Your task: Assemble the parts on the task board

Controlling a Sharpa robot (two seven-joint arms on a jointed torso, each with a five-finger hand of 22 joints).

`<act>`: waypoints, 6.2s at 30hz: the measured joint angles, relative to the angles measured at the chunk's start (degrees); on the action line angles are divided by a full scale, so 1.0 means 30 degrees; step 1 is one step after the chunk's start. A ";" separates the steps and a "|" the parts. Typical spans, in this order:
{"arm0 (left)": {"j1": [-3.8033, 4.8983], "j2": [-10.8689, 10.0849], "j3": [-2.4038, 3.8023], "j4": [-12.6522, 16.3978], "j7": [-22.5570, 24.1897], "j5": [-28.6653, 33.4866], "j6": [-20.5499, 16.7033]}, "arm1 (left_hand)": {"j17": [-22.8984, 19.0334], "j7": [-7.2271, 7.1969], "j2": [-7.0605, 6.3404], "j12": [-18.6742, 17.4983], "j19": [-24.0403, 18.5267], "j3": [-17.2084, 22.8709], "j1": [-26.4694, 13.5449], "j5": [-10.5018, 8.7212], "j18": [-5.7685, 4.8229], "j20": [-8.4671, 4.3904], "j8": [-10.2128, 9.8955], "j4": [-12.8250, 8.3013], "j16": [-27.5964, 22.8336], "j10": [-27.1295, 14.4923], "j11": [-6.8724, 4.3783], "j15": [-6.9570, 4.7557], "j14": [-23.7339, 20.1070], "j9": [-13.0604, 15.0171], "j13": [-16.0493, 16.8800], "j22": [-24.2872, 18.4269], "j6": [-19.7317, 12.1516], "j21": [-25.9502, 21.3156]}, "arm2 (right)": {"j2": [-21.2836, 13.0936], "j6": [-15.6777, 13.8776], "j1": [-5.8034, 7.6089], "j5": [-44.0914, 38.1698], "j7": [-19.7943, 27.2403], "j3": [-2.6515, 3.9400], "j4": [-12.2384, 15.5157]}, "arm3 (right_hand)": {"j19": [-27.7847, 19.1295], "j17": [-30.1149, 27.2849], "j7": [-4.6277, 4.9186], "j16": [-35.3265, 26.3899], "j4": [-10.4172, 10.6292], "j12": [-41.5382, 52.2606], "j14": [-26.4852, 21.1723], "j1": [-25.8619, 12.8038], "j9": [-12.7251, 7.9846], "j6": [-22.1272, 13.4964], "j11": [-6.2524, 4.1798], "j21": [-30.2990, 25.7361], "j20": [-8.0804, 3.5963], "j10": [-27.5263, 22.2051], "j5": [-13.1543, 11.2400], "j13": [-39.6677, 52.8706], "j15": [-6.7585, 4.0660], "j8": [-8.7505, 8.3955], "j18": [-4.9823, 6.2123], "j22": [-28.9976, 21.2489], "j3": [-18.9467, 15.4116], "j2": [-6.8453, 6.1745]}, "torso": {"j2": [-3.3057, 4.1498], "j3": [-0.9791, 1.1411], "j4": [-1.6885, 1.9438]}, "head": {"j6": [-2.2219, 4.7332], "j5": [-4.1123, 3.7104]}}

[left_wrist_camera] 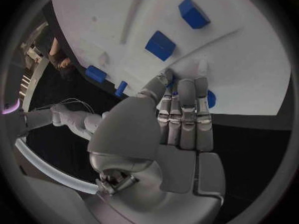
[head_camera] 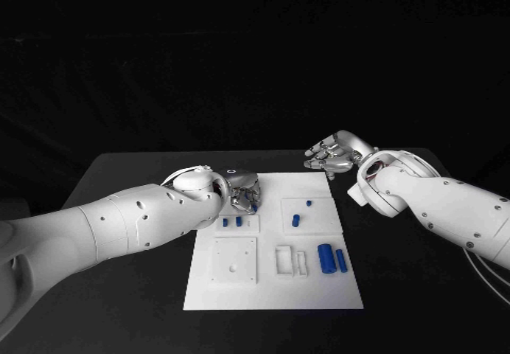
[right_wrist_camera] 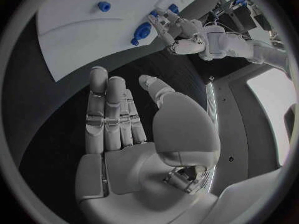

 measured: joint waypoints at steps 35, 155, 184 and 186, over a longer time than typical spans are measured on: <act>0.0137 -0.3873 0.1365 0.3118 0.0023 0.2199 -0.0622 | -0.0158 -0.0075 0.0262 -0.0023 0.0350 -0.0252 -0.0113 -0.0220 -0.0004 -0.0260 0.0029 -0.0124 0.0193 0.0298 -0.0033 -0.0132 0.0607 0.0022 0.0021 0.0006 0.0455 0.0229 | -0.0179 0.0011 0.0000 0.0037 0.0045 0.0000 -0.0109 | 0.0031 -0.0147 -0.0036 0.0093 0.0056 0.0001 0.0000 0.0000 -0.0001 0.0035 -0.0005 0.0001 0.0030 -0.0005 0.0000 0.0003 -0.0001 0.0000 0.0063 -0.0054 -0.0056 0.0000 | -0.0244 -0.0165 0.0198 | 0.0004 0.0148; -0.0558 -0.2459 0.0613 0.1666 -0.0965 0.1036 -0.0270 | -0.0238 0.0036 0.0232 -0.0014 0.0238 -0.0353 0.0113 -0.0702 -0.0010 -0.0163 0.0028 -0.0126 0.0193 0.0121 0.0064 0.0002 0.0327 0.0007 0.0007 -0.0002 0.0088 0.0293 | -0.0068 0.0094 -0.0003 0.0080 0.0081 0.0001 -0.0270 | 0.0032 -0.0330 0.0001 0.0243 0.0054 0.0001 0.0000 0.0001 -0.0002 -0.0004 -0.0006 0.0002 0.0032 -0.0006 0.0000 0.0006 0.0000 0.0000 0.0091 -0.0151 -0.0055 0.0000 | -0.0245 -0.0181 0.0203 | -0.0363 0.0033; -0.0707 -0.2806 0.0478 0.1437 -0.0868 0.1226 -0.1126 | -0.0473 -0.0183 -0.0652 0.0001 0.0308 0.0420 0.0236 -0.0807 0.0299 0.0043 0.0108 -0.0263 0.0193 -0.1730 0.0763 0.0252 0.0223 -0.0094 0.0006 -0.0008 -0.5588 0.0221 | -0.0022 0.0779 -0.0014 -0.0042 0.0016 0.0001 -0.0258 | 0.0029 -0.0359 0.0208 0.0814 -0.0828 -0.0443 0.0330 0.0274 0.0016 0.0104 0.0579 0.1155 0.0168 -0.1327 -0.0592 -0.0062 0.0224 0.0000 0.0290 -0.0403 0.0613 -0.0030 | -0.0244 -0.0198 0.0211 | -0.0262 0.0035; -0.0708 -0.2919 0.0479 0.1412 -0.0863 0.1241 -0.1210 | -0.0492 -0.0121 -0.0679 0.0001 0.0305 0.0571 0.0264 -0.0806 0.0308 0.0183 0.0109 -0.0254 0.0114 -0.1831 0.0780 0.0378 0.0233 -0.0094 0.0006 -0.0004 -0.5525 0.0221 | -0.0013 0.1031 -0.0022 -0.0295 -0.0013 0.0001 -0.0246 | 0.0029 -0.0329 0.0104 0.0852 -0.1061 -0.0443 0.0386 0.0430 0.0033 0.0540 0.0580 0.1493 0.0169 -0.1328 -0.1023 -0.0071 0.0184 -0.0001 0.0318 -0.0356 0.0846 0.0060 | -0.0244 -0.0198 0.0205 | -0.0242 0.0037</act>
